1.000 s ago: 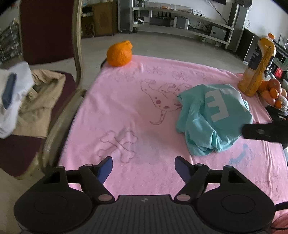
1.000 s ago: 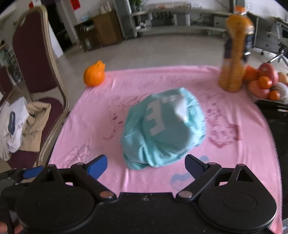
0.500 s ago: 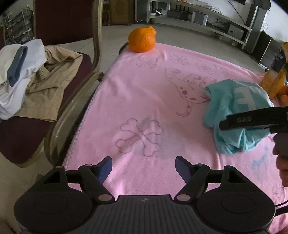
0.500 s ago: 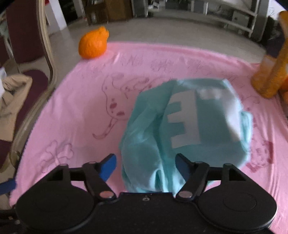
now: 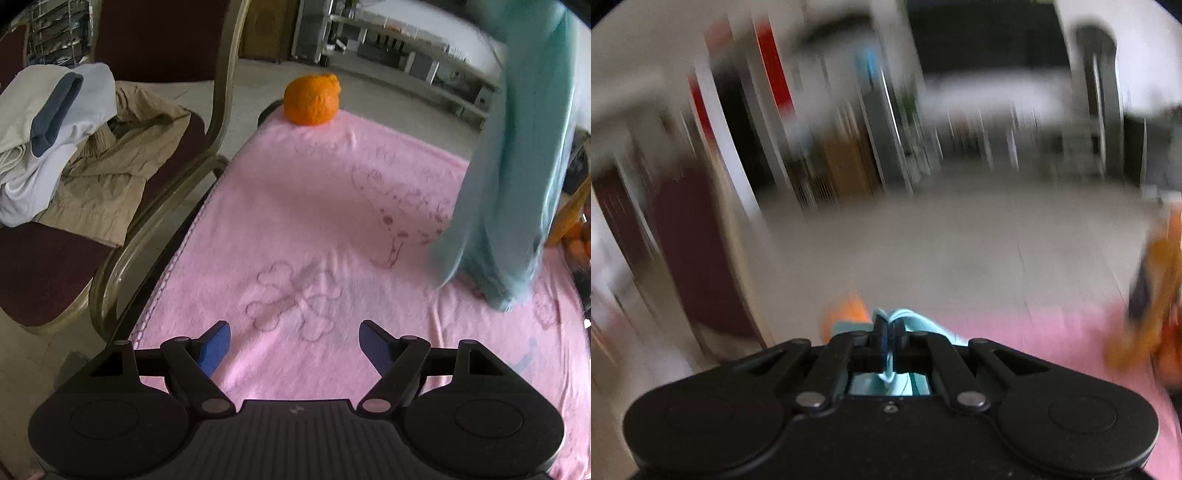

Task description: Fold clothes

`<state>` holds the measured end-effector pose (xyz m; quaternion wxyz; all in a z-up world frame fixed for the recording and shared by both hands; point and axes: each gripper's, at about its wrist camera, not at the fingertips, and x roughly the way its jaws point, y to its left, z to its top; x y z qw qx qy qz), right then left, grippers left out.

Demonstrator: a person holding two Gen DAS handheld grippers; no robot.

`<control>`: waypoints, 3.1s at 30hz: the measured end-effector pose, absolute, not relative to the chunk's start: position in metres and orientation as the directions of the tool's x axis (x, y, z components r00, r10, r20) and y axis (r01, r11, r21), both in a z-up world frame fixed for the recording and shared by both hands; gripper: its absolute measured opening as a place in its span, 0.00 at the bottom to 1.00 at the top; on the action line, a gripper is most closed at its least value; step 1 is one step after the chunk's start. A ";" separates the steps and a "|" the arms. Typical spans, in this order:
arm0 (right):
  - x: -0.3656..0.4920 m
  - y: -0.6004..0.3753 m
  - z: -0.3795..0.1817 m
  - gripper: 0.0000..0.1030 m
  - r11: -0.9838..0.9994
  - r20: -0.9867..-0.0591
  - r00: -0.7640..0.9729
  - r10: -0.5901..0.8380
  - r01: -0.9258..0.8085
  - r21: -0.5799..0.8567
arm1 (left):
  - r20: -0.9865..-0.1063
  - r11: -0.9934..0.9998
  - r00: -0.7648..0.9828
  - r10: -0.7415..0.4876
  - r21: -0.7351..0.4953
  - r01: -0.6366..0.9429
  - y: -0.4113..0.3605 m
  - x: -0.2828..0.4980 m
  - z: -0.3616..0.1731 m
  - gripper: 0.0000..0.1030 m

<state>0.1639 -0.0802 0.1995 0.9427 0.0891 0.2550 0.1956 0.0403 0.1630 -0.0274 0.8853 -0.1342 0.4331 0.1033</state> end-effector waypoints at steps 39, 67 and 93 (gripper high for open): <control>0.096 -0.363 -0.053 0.41 0.661 -0.609 0.675 0.416 0.235 0.712 | -0.694 0.613 0.521 -0.497 -0.706 -0.356 0.076 0.129 -0.114 0.37; 0.094 -0.368 -0.065 0.51 0.663 -0.632 0.675 0.380 0.277 0.695 | -0.699 0.483 0.610 -0.373 -0.707 -0.516 0.105 0.140 -0.126 0.00; 0.075 -0.338 -0.097 0.02 0.819 -0.810 0.559 0.178 0.372 0.436 | -0.764 0.928 0.636 -0.110 -0.309 -0.210 0.095 0.065 -0.063 0.00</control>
